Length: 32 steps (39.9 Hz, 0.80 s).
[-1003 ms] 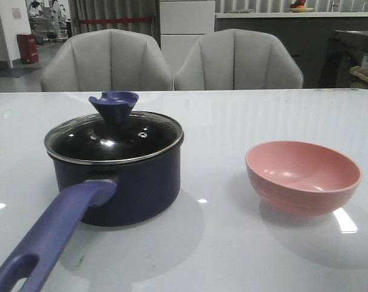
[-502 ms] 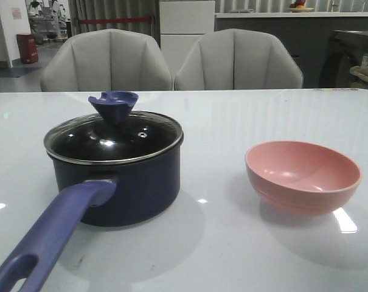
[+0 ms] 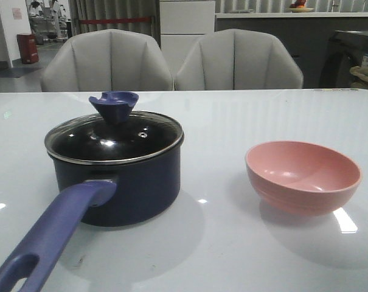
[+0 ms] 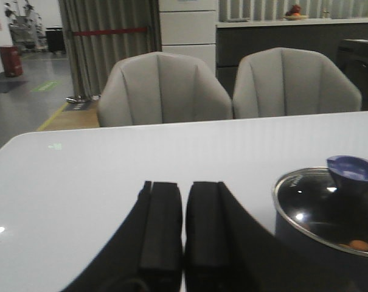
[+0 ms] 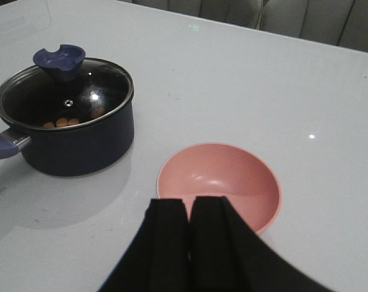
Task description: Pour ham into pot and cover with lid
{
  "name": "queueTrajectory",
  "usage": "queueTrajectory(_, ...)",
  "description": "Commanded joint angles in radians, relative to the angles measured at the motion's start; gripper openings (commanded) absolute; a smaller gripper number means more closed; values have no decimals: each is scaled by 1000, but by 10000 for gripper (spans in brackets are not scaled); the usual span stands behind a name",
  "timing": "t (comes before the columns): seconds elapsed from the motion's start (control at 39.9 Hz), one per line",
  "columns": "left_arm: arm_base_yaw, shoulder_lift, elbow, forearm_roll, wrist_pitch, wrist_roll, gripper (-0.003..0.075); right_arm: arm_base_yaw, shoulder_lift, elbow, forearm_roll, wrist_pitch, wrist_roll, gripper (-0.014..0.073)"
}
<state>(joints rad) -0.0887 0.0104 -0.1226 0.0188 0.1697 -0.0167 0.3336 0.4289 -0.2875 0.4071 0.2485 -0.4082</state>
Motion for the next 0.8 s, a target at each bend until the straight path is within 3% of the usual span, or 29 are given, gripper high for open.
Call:
queueTrajectory(0.0, 41, -25, 25, 0, -133, 0, 113, 2, 3, -29, 10, -67, -11, 137)
queueTrajectory(0.18, 44, -38, 83, 0, -170, 0, 113, 2, 3, -29, 10, -67, -11, 137)
queueTrajectory(0.4, 43, -38, 157, -4, -335, 0, 113, 2, 3, -29, 10, -67, -11, 137)
queueTrajectory(0.78, 43, -36, 161, -4, -303, 0, 113, 2, 3, -29, 10, -67, -11, 137)
